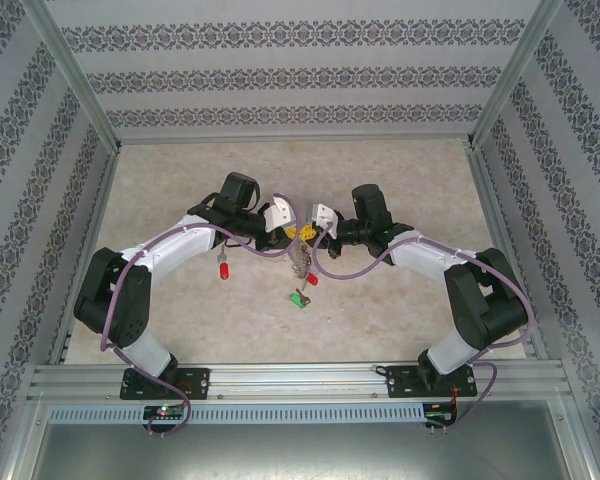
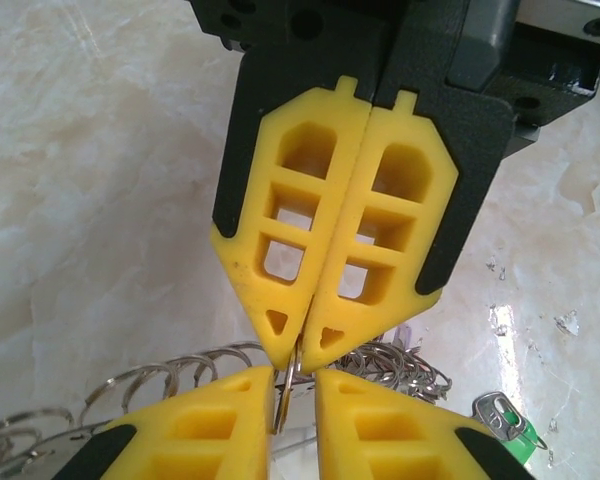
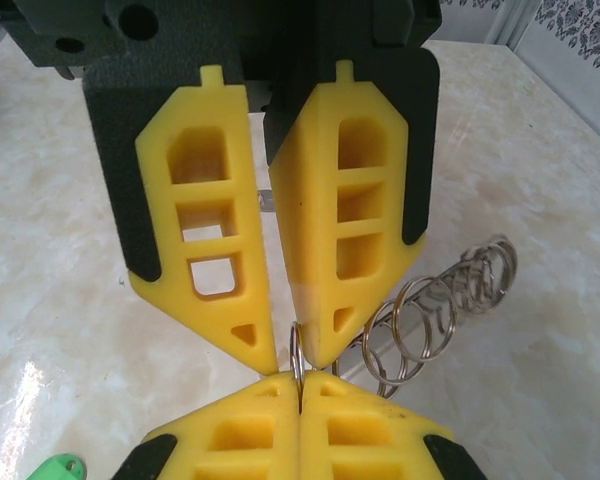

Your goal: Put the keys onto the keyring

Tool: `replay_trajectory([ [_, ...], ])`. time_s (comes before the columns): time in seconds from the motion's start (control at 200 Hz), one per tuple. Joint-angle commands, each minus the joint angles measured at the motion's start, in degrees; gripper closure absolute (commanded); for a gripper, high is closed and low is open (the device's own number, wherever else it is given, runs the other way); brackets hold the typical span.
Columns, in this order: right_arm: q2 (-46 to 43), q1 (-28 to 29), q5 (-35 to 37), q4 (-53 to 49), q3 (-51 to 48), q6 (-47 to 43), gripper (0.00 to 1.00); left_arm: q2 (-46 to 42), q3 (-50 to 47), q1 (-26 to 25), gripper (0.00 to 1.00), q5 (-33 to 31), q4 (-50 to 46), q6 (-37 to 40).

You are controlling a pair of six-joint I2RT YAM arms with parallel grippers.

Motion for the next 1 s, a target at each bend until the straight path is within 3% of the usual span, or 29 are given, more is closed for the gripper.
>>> replay_trajectory([
  [0.0,0.47,-0.68,-3.19,4.18,0.45,1.75,1.00,0.73,-0.80,-0.53,0.80,1.01,1.54,1.02],
  [0.23,0.59,-0.93,-3.43,4.42,0.36,2.13,1.00,0.33,-2.90,-0.54,0.82,1.17,4.98,-0.66],
  [0.39,0.79,-1.08,-3.50,4.46,0.45,2.70,1.00,0.01,-3.59,-0.55,0.77,-0.35,5.43,-0.81],
  [0.674,0.85,-1.13,-3.10,4.60,0.19,3.13,1.00,0.44,-3.96,-0.52,1.00,2.15,8.13,-1.88],
  [0.799,0.46,-1.26,-2.69,4.71,-0.03,3.86,1.00,0.40,-4.03,-0.52,1.00,2.19,8.52,-2.02],
  [0.874,-0.36,-1.69,-2.58,4.78,-0.54,4.87,0.88,0.12,-5.01,-0.54,1.00,1.95,9.90,-2.76],
  [0.994,-4.16,-3.20,-1.13,4.54,-2.80,8.48,0.79,-0.35,-7.09,-0.43,1.00,1.92,14.73,-5.50],
])
